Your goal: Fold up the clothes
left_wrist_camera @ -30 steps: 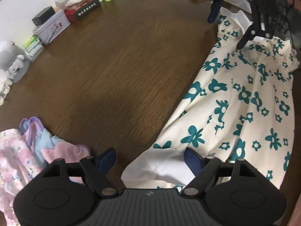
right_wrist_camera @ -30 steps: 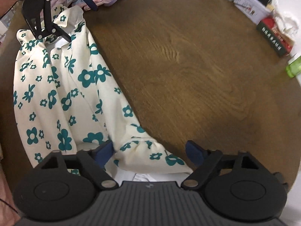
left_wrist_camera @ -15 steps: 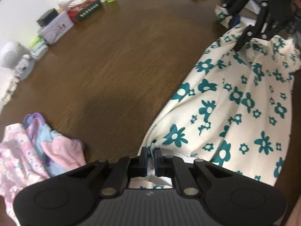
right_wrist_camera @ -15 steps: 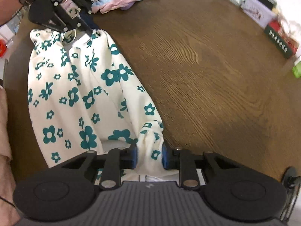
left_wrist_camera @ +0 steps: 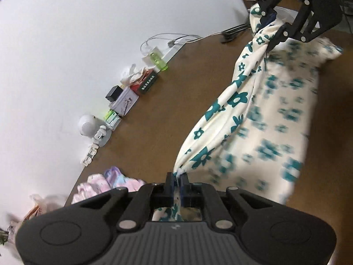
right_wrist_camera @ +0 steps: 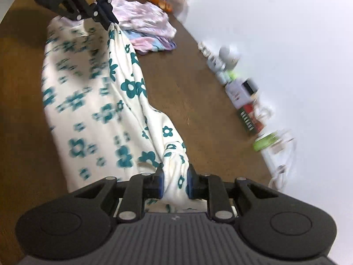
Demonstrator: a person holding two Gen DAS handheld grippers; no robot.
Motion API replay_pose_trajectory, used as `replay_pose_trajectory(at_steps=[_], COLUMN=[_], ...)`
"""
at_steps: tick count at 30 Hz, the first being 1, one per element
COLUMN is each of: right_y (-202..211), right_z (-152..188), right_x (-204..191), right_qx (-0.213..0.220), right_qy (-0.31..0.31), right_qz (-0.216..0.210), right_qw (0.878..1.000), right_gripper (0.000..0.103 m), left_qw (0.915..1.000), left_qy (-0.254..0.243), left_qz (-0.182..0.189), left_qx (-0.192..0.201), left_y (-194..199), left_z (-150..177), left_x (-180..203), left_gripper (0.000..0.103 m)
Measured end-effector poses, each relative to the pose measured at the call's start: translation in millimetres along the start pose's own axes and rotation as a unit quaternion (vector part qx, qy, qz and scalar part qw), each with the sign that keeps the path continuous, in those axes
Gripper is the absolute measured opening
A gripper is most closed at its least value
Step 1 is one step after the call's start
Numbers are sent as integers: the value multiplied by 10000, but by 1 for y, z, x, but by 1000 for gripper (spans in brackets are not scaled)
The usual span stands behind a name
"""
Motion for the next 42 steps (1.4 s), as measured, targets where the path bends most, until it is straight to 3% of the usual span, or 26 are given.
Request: replay_pose_trajectory(at_steps=[5, 9, 11, 13, 15, 19, 21, 24, 29, 31, 33, 34, 35, 38, 42], right_y=[23, 20, 19, 24, 31, 57, 65, 61, 35, 25, 18, 15, 16, 23, 26], right_z=[23, 33, 33, 36, 38, 45, 49, 47, 45, 48, 49, 49, 48, 38, 15], right_x=[-66, -92, -94, -87, -74, -44, -41, -50, -64, -68, -70, -70, -67, -48, -16], right_qx=[-63, -137, -153, -107, 6, 416, 491, 363, -249, -511, -675, -746, -781, -778, -610], right_qy=[91, -251, -491, -917, -1418, -2647, -2831, -2493, -1371, -1154, -1178, -1187, -1186, -917, 386], right_qz=[52, 36, 71, 76, 142, 466, 626, 503, 160, -37, -306, -416, -451, -255, 869], right_qw=[9999, 9996, 9987, 9957, 9898, 9623, 9558, 9664, 9901, 9920, 9903, 9893, 9888, 9924, 9936], right_gripper=[18, 25, 43, 49, 55, 60, 60, 60, 68, 64, 41, 12, 7, 7, 6], left_qw=[9994, 9978, 9967, 9954, 9938, 9877, 9870, 9905, 9922, 9909, 9894, 9885, 9885, 9883, 9877], left_qy=[175, 502, 654, 785, 917, 1413, 1484, 1210, 795, 827, 909, 949, 951, 941, 971], left_qz=[283, 372, 418, 517, 616, 654, 584, 635, 897, 999, 1080, 1120, 1126, 1152, 1190], left_qx=[-40, -208, -236, -180, -123, 137, 220, 123, -329, -358, -353, -350, -344, -329, -304], left_y=[17, 7, 5, 16, 27, 44, 45, 28, -8, -15, -18, -20, -19, -18, -17], left_z=[26, 42, 46, 46, 45, 34, 28, 22, 33, 37, 40, 42, 43, 46, 46], left_x=[55, 63, 63, 63, 63, 46, 35, 30, 42, 46, 48, 49, 49, 50, 53], left_gripper=[4, 6, 12, 21, 44, 48, 51, 57, 57, 51, 33, 30, 23, 22, 18])
Point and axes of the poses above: each gripper's, at about its wrist camera, not at the fingertips, and y roughly against the way its jaws point, x to its right, z to its underside, the point moved 9 cm from there along -y, roughly the way its jaws point, and after that the axes turned 12 degrees about x, right-handed, at the moved point
